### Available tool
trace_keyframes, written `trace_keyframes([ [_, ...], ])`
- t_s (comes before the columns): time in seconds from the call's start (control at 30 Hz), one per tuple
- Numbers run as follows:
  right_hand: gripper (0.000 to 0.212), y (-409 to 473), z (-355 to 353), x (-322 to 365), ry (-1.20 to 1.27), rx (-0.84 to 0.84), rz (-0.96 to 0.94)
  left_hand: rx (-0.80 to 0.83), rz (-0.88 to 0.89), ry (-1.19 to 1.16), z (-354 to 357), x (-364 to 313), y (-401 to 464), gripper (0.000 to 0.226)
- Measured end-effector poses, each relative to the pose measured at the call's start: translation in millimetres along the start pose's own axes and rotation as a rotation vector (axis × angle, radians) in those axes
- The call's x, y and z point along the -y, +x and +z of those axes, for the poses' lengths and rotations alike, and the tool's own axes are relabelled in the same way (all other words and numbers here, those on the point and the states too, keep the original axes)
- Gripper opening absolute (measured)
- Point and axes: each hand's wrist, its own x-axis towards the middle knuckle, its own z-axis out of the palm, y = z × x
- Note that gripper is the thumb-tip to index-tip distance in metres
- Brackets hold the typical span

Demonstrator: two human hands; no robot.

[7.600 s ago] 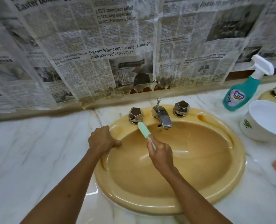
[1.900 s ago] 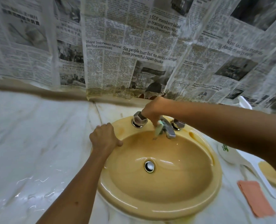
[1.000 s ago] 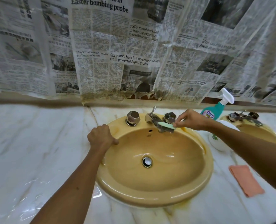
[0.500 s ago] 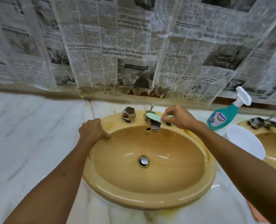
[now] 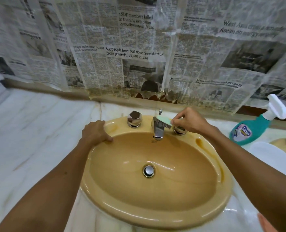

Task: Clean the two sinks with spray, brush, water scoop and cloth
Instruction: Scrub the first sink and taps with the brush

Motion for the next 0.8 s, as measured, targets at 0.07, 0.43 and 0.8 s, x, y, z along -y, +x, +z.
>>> trace_keyframes([
  [0.07,0.006,6.3,4.7,5.1,-0.012,0.053,-0.014,0.001,-0.016,-0.008,-0.2,-2.9,-2.1,0.085],
  [0.43,0.014,39.0,13.2,78.5,-0.629,0.245,-0.042,-0.010,-0.038,0.016,-3.6,-6.9,-3.3,0.084],
  [0.8,0.021,16.8,0.6,86.1,-0.549,0.301,0.050,-0.002,0.020,0.071,2.6,1.6,4.7,0.071],
])
